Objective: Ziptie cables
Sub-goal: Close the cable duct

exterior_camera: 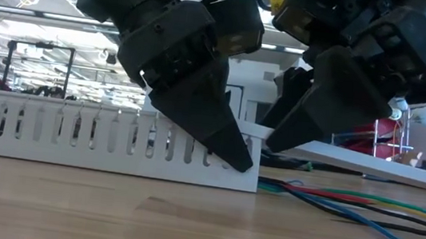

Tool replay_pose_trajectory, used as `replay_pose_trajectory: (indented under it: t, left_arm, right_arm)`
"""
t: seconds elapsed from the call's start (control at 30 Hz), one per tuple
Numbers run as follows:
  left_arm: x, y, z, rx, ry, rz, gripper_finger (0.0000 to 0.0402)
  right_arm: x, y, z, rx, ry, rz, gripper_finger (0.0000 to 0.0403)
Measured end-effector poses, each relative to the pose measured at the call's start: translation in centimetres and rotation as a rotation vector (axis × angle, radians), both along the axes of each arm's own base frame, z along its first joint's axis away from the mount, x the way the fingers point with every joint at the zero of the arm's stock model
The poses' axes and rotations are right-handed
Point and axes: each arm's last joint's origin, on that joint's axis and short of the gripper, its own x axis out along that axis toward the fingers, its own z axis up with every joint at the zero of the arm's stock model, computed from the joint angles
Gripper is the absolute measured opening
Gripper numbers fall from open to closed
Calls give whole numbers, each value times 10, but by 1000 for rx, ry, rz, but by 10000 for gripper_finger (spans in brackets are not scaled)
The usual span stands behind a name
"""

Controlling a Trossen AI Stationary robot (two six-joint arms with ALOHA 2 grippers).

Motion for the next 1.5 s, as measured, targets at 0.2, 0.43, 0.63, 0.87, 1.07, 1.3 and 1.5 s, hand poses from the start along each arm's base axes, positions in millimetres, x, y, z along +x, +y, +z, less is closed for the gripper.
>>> replay_pose_trajectory:
  t: [0.2, 0.43, 0.63, 0.87, 1.07, 1.3, 1.5]
  left_arm:
    - [-1, 2, 7, 22, -11, -28, 265]
    - [-15, 5, 34, 35, 30, -24, 274]
    - [-19, 7, 52, 60, -7, -4, 274]
    - [-27, 10, 45, 75, 76, 20, 274]
    - [-38, 13, 29, 26, 109, 85, 274]
    - [-50, 8, 17, 19, 145, 103, 274]
    - [-56, 3, 14, 11, 161, 106, 274]
  right_arm:
    - [2, 0, 1, -2, -16, -16, 225]
    - [2, 0, 1, 2, -14, -19, 225]
    - [2, 0, 1, 0, -17, -16, 225]
    - [2, 0, 2, -3, -18, -12, 225]
    - [3, 0, 2, -2, -28, -13, 225]
    - [4, 0, 3, 0, -42, -16, 225]
    - [4, 0, 4, 4, -53, -16, 225]
